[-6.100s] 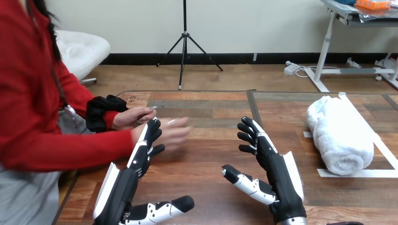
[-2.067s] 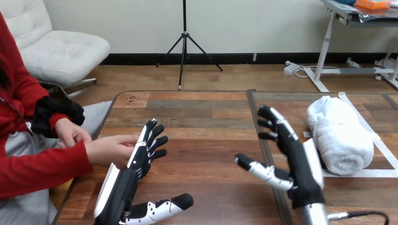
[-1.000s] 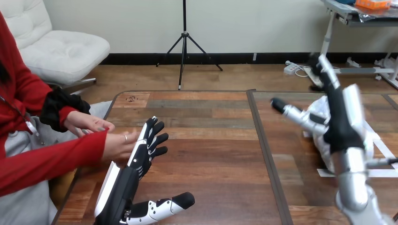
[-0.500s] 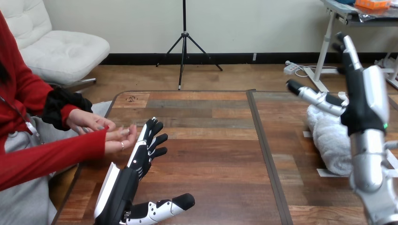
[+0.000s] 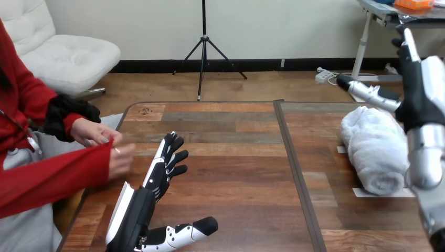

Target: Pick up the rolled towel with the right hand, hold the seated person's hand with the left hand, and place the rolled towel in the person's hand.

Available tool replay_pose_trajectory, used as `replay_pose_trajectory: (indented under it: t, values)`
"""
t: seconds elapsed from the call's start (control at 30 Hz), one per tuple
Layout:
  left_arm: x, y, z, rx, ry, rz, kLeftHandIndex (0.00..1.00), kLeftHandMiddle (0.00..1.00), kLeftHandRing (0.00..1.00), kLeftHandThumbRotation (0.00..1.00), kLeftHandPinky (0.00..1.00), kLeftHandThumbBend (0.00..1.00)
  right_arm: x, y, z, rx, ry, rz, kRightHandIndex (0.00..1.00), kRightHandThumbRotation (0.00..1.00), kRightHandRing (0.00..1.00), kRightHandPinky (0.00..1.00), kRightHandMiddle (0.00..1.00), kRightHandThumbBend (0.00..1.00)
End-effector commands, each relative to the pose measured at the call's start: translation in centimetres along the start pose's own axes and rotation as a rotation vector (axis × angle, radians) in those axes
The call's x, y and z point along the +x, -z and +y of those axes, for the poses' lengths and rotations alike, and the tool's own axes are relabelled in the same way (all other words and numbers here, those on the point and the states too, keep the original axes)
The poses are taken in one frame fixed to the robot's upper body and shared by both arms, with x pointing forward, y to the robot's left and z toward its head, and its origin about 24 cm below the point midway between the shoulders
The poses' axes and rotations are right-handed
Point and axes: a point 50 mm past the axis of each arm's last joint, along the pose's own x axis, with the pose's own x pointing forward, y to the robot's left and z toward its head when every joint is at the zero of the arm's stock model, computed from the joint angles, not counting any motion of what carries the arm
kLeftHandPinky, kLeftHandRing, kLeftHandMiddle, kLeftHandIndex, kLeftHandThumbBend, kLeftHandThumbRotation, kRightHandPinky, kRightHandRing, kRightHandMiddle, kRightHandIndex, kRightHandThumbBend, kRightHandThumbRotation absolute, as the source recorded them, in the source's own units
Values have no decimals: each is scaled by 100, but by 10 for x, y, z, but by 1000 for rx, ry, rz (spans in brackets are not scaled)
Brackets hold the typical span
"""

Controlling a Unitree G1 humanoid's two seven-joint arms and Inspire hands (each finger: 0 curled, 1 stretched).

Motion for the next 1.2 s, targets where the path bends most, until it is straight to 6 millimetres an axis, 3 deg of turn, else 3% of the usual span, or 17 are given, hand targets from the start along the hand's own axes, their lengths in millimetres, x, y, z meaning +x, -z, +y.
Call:
replay_pose_trajectory:
  t: [0.0,0.6,0.73,0.8,0.97,1.17]
  values:
    - [15,-9,6,11,-14,-80,99,96,91,48,83,100,34,-34,-27,-20,60,-49,99,58,91,74,94,100]
    - [16,-9,6,14,-10,-82,99,96,91,48,83,100,69,-36,-45,-191,-67,189,97,65,77,59,88,100]
    - [16,-9,6,13,-10,-81,99,96,90,48,83,100,73,-37,-48,-225,-90,218,96,66,70,51,83,100]
    - [15,-10,6,13,-9,-83,99,96,90,48,83,100,75,-37,-50,-239,-102,237,96,66,58,41,74,100]
    - [15,-10,5,13,-8,-88,99,95,90,48,82,100,79,-36,-53,-230,-129,284,95,65,47,31,65,100]
    - [15,-11,5,13,-7,-93,98,95,90,48,82,100,81,-37,-55,-250,-166,328,94,64,45,30,61,100]
